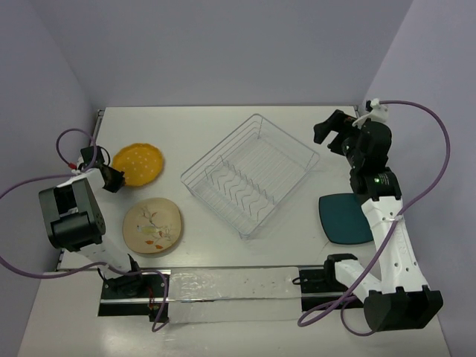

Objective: Load the plates into the dish rack

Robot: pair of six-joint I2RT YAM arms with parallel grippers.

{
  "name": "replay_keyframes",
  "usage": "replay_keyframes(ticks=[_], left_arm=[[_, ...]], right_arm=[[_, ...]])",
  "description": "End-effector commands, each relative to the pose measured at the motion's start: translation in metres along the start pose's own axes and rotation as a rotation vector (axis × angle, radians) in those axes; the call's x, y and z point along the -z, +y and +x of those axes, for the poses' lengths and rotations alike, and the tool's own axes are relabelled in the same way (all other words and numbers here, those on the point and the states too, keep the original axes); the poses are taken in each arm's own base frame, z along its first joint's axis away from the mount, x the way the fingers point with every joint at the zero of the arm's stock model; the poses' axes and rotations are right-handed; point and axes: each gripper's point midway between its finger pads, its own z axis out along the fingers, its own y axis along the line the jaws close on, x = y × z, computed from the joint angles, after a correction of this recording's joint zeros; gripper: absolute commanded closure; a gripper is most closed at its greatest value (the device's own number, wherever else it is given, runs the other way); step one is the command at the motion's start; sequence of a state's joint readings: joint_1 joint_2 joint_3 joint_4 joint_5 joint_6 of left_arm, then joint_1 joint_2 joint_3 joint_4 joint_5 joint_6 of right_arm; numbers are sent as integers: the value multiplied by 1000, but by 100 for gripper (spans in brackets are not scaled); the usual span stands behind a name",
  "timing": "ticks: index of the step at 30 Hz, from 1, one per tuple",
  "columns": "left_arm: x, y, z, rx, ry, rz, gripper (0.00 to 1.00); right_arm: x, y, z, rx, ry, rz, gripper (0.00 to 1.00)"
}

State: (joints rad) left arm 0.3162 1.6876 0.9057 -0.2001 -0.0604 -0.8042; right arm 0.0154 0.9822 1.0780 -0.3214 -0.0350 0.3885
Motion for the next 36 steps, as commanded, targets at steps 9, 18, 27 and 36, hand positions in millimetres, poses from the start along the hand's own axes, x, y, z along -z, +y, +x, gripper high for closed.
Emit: replay_keyframes(ticks=[9, 18, 27, 36], left_arm=[[57, -14, -64, -29, -276, 25, 100], [122, -55, -88, -136, -458, 100, 100], [170, -102, -107, -241, -571, 123, 100], [218, -143, -115, -381, -663, 184, 100]], right_arm=[[16, 3, -23, 10, -115, 1, 0], [18, 1, -25, 22, -136, 4, 0], [16, -1, -23, 34, -134, 7, 0], [16, -5, -21, 60, -133, 21, 0]])
